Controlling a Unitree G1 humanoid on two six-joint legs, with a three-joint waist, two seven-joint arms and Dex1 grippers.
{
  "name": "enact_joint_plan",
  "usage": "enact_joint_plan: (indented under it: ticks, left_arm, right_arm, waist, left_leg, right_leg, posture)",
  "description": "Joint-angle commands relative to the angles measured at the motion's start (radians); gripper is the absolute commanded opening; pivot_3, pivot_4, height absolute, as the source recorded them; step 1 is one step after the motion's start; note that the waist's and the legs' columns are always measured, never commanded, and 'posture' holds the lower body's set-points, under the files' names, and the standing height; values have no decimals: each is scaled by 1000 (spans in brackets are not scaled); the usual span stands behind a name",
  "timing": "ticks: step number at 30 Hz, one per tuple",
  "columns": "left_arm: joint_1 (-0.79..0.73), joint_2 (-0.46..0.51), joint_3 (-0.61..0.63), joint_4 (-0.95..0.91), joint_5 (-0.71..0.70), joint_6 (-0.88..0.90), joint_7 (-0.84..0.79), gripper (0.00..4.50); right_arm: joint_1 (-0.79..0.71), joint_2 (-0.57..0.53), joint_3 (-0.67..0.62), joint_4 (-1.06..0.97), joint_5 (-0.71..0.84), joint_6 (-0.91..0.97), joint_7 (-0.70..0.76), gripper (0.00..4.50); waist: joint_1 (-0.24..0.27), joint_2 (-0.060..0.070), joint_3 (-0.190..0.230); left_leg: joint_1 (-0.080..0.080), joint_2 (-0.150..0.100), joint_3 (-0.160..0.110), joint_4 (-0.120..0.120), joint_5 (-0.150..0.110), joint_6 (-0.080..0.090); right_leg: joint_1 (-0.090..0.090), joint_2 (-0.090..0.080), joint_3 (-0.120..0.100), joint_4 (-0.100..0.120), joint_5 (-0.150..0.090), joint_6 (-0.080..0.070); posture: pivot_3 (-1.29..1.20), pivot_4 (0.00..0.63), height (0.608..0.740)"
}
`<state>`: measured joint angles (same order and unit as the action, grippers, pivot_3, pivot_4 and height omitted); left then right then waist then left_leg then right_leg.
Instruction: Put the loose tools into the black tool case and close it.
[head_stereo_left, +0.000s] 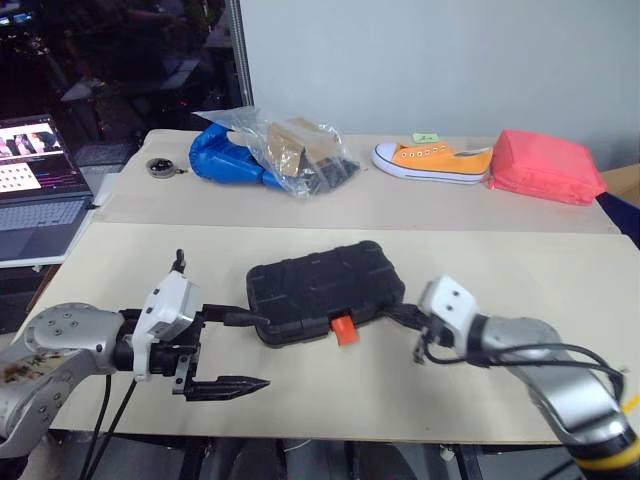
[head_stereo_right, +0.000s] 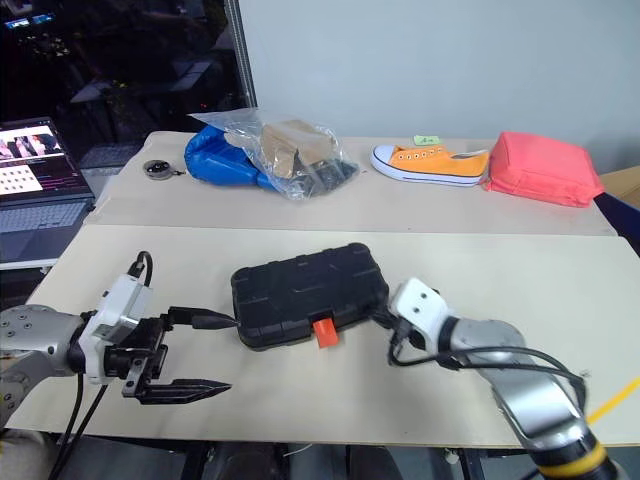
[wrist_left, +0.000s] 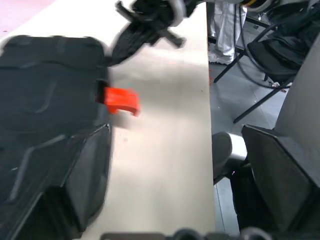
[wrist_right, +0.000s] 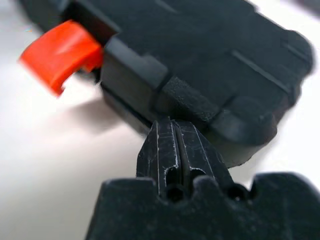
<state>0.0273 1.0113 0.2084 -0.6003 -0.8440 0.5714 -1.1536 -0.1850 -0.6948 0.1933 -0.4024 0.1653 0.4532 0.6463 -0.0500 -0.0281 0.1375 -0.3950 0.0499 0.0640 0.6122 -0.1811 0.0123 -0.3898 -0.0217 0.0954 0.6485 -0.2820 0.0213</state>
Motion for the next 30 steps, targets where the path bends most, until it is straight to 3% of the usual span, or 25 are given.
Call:
enact_joint_plan:
  ticks: [1,5,12,15,17,23,30]
  left_arm:
    - [-43,-22,-39,11,52,-12,38,4301]
    - [-123,-69,-126,57,128,-13,83,4301]
    - [-232,-153,-274,192,274,-31,107,4357]
    - [-263,-158,-344,262,342,-52,70,4357]
    - [-282,-161,-369,300,360,-54,46,4357]
    - [-314,-164,-406,359,387,-69,-13,4357]
    - [-317,-181,-411,366,397,-75,-33,4357]
  right_arm:
    - [-93,84,51,126,-96,-43,-71,0]
    - [-82,85,-19,88,-21,29,-6,0]
    - [14,56,-165,-211,256,368,36,2154]
    - [-32,118,-146,-291,269,485,-76,3157]
    - [-59,170,-141,-328,357,617,-98,3824]
    - [-225,305,-199,-340,422,1048,-239,3824]
    - [-308,357,-172,-277,357,1144,-340,3824]
  waist:
    - [0,0,0]
    - [5,1,0]
    - [15,1,-1]
    - [7,1,-1]
    - [7,1,-1]
    - [7,2,-2]
    - [8,3,-3]
  left_leg:
    - [0,0,0,0,0,0]
    - [2,0,0,0,0,0]
    - [-8,-1,0,0,-1,0]
    - [-12,-1,-1,0,-1,0]
    - [-12,-2,-2,0,-1,0]
    - [-9,-1,-3,2,-1,0]
    - [-10,-1,-3,2,-1,0]
  right_leg:
    - [0,1,0,0,1,-1]
    - [1,2,0,1,2,-2]
    - [-5,1,-1,0,3,-6]
    - [-9,1,-1,0,3,-6]
    - [-10,2,-1,1,4,-6]
    - [-6,1,-2,1,4,-6]
    - [-6,1,-2,1,4,-6]
  posture:
    - [0,150,740]
    - [0,150,740]
    - [0,150,740]
    - [0,150,740]
    - [0,150,740]
    - [0,150,740]
    - [0,150,740]
